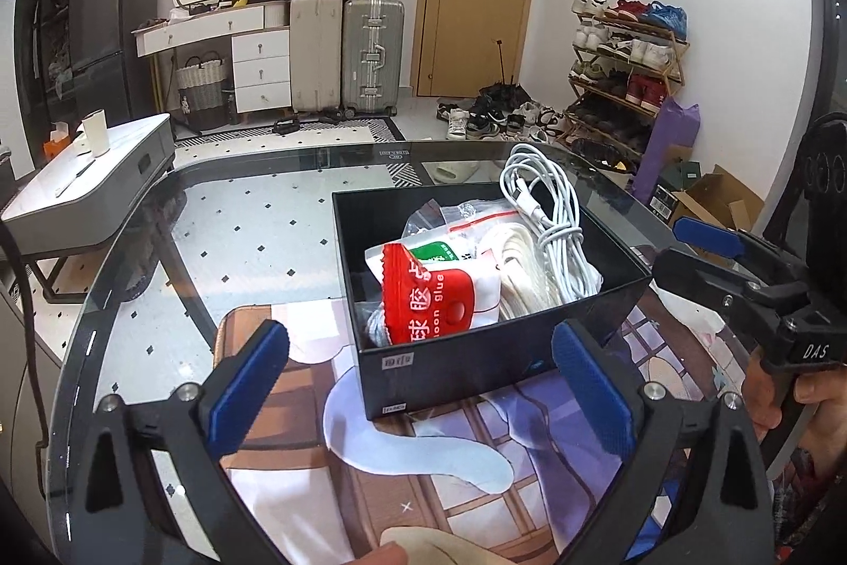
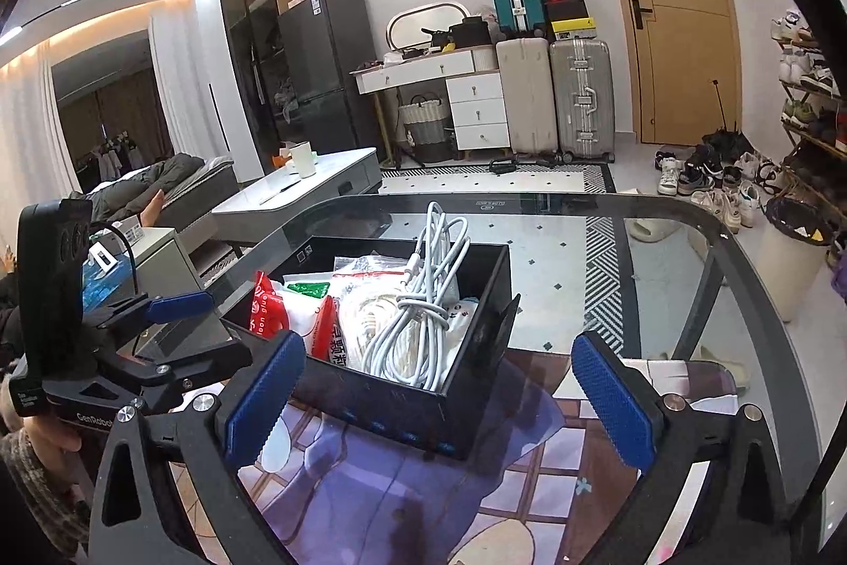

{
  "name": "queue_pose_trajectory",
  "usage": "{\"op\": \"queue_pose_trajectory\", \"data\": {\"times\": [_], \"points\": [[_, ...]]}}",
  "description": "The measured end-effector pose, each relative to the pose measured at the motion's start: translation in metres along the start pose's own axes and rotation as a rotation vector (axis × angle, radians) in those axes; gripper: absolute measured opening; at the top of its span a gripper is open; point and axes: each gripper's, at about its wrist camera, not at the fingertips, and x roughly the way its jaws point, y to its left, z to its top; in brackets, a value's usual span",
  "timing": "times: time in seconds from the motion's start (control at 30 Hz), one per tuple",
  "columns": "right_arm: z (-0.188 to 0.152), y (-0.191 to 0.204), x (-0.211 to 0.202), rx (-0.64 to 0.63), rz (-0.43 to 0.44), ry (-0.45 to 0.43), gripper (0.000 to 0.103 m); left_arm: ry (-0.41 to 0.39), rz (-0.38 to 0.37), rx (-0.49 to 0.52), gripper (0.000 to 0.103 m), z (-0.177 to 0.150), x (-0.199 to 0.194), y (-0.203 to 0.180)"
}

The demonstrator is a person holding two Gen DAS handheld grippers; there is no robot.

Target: Organize soft objects

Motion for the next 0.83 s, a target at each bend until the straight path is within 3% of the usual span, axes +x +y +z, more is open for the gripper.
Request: {"op": "queue_pose_trajectory", "data": {"times": [0.23,0.4,0.83], "points": [[-0.011,0.005,0.004,-0.032,-0.035,-0.022,0.102,-0.071,0.028,-0.021,0.100,-0.010,-0.006,0.004],[-0.012,0.010,0.004,-0.052,-0.025,-0.053,0.102,-0.078,0.026,-0.039,0.100,-0.015,-0.004,0.009],[-0.014,0.009,0.008,-0.040,-0.044,-0.037,0.102,-0.122,0.047,-0.031,0.101,-0.016,-0.011,0.007]]}}
